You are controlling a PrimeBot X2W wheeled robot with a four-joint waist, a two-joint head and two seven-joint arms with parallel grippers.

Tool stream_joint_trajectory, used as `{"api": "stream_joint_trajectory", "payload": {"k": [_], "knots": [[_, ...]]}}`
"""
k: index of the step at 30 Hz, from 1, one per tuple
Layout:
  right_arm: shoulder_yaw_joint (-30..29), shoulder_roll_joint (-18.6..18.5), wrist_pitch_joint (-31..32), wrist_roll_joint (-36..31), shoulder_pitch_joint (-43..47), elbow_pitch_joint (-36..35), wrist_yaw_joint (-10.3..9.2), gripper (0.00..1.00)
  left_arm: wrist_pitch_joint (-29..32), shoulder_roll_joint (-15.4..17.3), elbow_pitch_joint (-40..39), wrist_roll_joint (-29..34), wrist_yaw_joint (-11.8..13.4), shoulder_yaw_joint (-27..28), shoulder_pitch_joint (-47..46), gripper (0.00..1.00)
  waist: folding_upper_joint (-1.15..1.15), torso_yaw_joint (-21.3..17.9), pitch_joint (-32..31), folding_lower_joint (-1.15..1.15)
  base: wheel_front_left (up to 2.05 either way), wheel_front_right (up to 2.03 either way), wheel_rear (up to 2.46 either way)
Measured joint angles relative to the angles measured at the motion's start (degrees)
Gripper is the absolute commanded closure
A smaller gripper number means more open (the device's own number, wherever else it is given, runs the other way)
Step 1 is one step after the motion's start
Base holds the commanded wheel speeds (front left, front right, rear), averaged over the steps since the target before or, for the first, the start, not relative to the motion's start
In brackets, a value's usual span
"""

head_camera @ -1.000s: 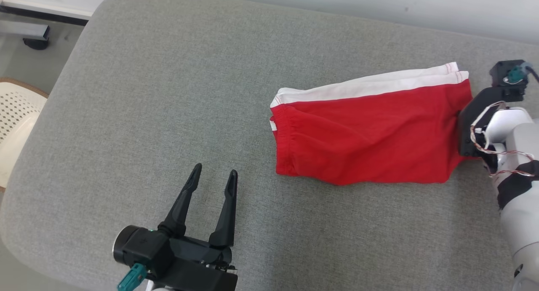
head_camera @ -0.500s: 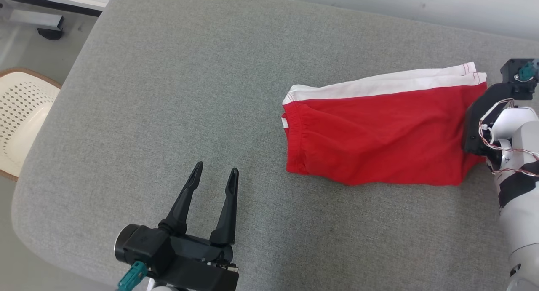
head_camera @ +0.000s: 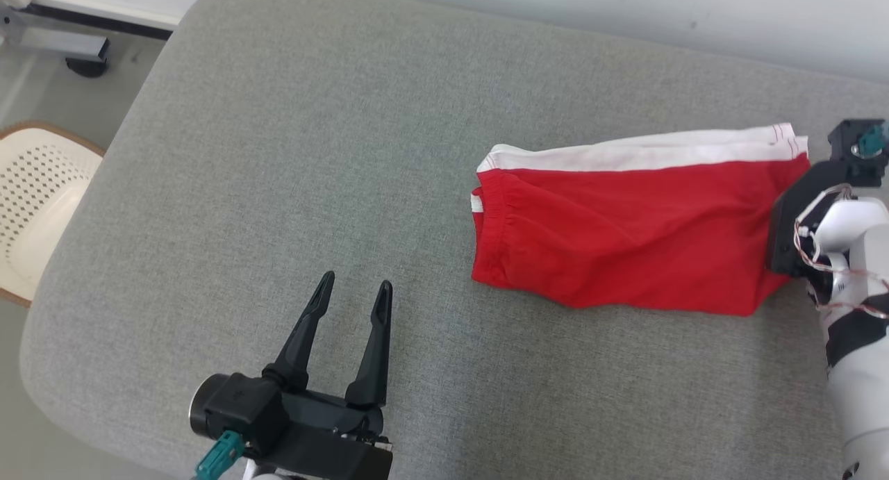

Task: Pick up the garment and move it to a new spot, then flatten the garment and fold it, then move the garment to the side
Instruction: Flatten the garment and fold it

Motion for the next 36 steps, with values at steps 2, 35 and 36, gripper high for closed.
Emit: {"api": "stream_joint_trajectory", "payload": {"k": [2,35,36], "knots": [[0.63,-0.18,0.54,0.98,1.81,-1.44,0.00,1.00,0.00,0.00,0.24,0.01,-0.01,0.27,0.24,0.00,0.00,-0.27,-0.79,0.00,0.00,0.00,0.00],[14.36,10.46,3.19,15.93,9.03,-13.69,0.00,1.00,0.01,0.48,3.42,-1.42,-0.74,-1.65,4.60,0.00,0.00,2.29,-11.28,-0.01,0.00,0.00,0.00],[14.86,10.47,2.76,16.57,8.36,-12.26,0.00,1.00,0.00,0.44,3.45,-1.47,-0.74,-1.71,4.61,0.00,0.00,2.94,-11.18,-0.01,0.00,0.00,0.00]]}}
